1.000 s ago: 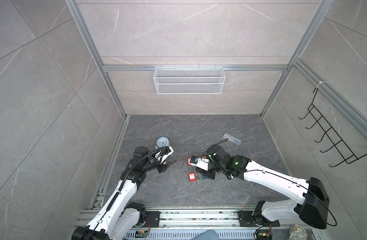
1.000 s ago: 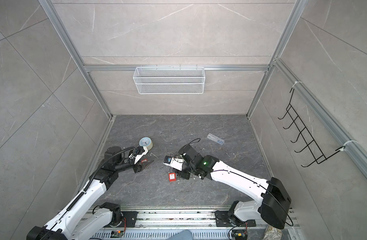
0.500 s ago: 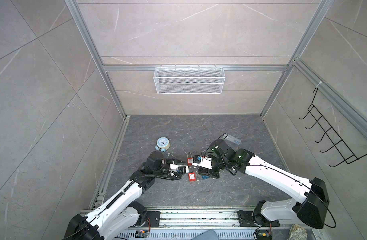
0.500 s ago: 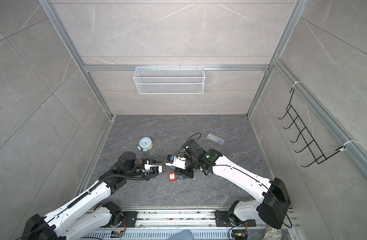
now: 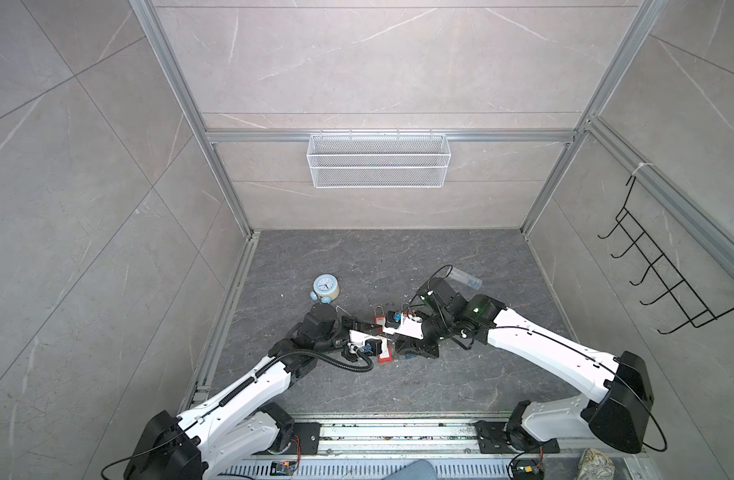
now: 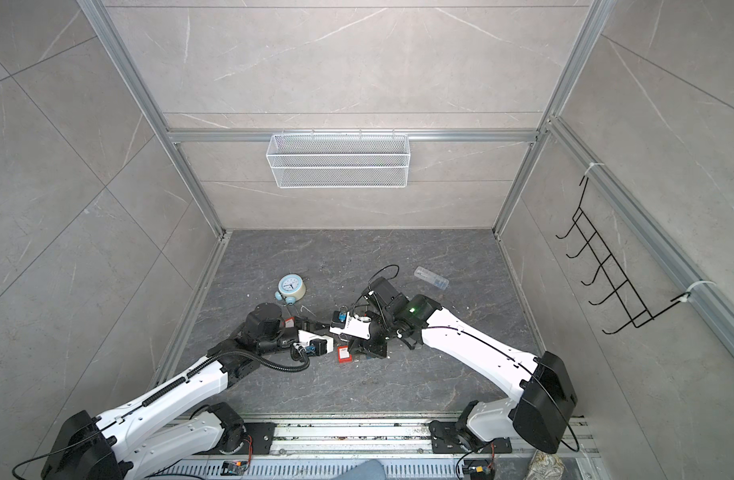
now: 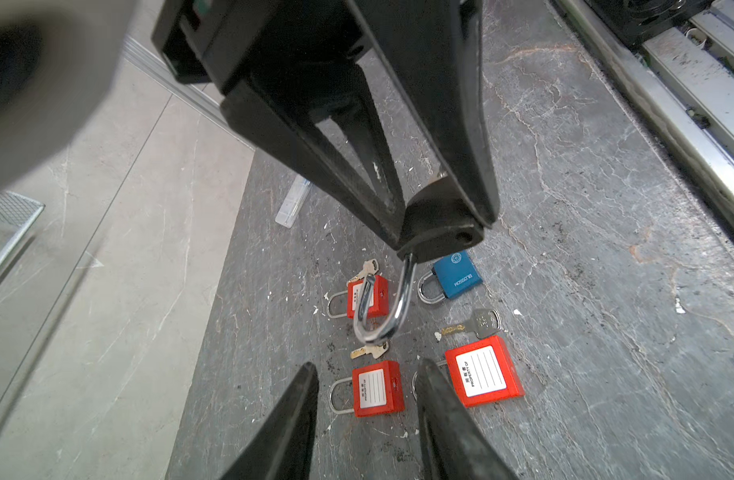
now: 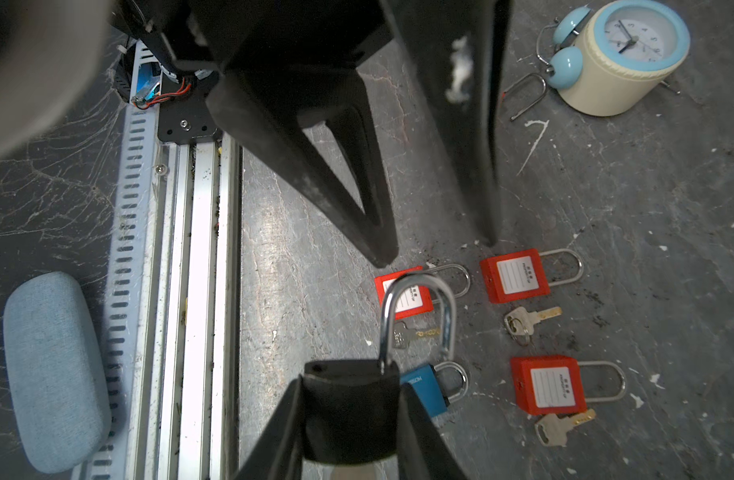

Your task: Lock with the key

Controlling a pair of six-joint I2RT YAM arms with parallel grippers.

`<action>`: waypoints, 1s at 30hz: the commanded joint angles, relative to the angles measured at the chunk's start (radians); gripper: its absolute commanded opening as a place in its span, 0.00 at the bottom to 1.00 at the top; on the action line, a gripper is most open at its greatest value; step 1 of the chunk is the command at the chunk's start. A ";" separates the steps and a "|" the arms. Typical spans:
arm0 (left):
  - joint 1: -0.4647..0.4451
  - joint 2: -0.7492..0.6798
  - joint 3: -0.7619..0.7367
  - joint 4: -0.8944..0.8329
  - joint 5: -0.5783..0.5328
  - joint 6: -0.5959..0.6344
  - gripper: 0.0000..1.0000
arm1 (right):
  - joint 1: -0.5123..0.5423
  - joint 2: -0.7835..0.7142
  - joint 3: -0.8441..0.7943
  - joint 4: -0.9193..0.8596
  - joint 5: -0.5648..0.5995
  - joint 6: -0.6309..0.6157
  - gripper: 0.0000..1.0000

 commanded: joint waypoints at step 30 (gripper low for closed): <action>-0.064 0.096 0.163 -0.089 0.059 -0.102 0.00 | -0.005 -0.032 0.010 0.088 0.114 0.015 0.54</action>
